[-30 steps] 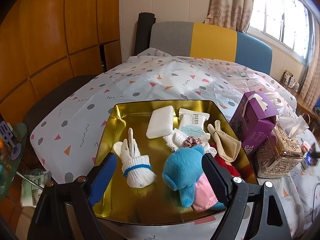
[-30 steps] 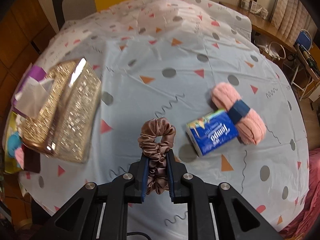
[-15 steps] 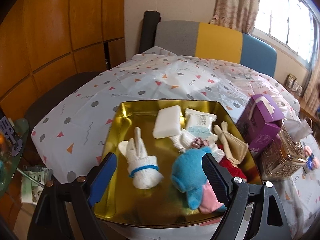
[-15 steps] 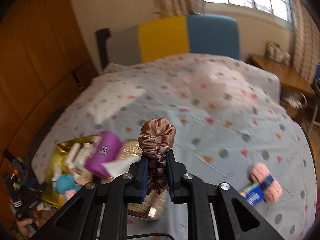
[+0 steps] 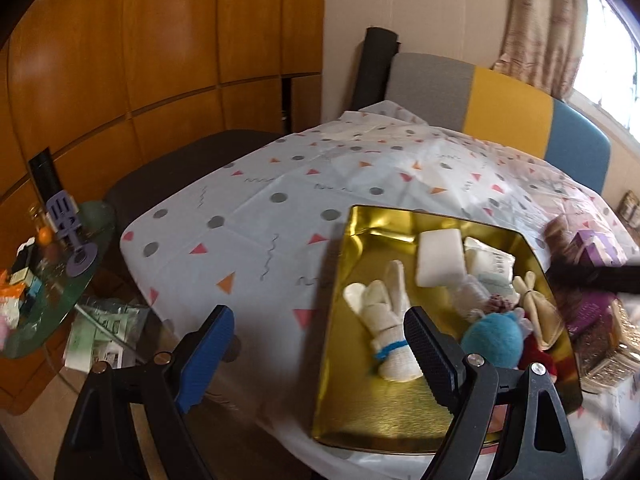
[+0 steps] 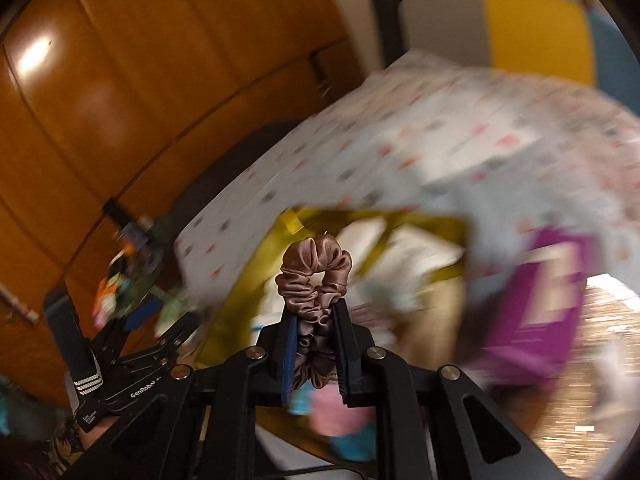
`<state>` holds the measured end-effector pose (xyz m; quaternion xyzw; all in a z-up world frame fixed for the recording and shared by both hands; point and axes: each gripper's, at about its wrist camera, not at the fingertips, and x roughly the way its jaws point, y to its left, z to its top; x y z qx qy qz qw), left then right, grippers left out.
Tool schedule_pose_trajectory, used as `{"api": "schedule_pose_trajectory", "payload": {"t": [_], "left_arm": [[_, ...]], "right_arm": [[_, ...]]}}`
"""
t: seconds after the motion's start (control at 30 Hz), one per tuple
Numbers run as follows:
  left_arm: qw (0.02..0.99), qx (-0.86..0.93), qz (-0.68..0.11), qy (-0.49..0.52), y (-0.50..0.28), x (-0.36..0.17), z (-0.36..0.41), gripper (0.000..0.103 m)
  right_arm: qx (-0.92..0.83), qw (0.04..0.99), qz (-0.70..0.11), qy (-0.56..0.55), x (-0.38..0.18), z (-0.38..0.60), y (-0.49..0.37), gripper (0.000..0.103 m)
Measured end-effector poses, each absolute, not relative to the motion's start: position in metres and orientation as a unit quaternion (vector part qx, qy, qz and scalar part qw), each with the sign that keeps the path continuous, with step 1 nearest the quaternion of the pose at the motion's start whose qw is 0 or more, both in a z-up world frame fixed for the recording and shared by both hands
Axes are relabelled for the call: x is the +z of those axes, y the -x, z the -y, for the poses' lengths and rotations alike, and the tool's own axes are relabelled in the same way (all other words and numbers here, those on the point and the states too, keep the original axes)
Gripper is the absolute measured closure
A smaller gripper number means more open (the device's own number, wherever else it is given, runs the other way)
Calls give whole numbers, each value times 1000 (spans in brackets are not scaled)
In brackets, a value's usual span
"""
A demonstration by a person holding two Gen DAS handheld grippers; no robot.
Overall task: Organize soft objects
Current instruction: 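Carry the brown scrunchie with the right gripper over the gold tray, then open the right gripper to drop the scrunchie into the tray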
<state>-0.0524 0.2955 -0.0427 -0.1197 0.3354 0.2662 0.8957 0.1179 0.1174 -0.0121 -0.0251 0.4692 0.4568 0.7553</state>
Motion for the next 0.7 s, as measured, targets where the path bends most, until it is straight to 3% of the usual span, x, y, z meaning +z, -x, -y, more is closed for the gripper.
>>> {"api": "schedule_pose_trajectory", "payload": {"t": [0.3,0.53,0.7], "left_arm": [[893,279,-329,126,63,-44,-305,15],[898,270,-324,125,64,-40,-299,15],[903,262,-321,119,62,-34,-291,15]], "right_arm": [[471,707,-521,77,-88,-187,-81,73],[458,714,-521,89,-90,-177,-72,64],[445,741,-496,79,-74,-162,-73,62]]}}
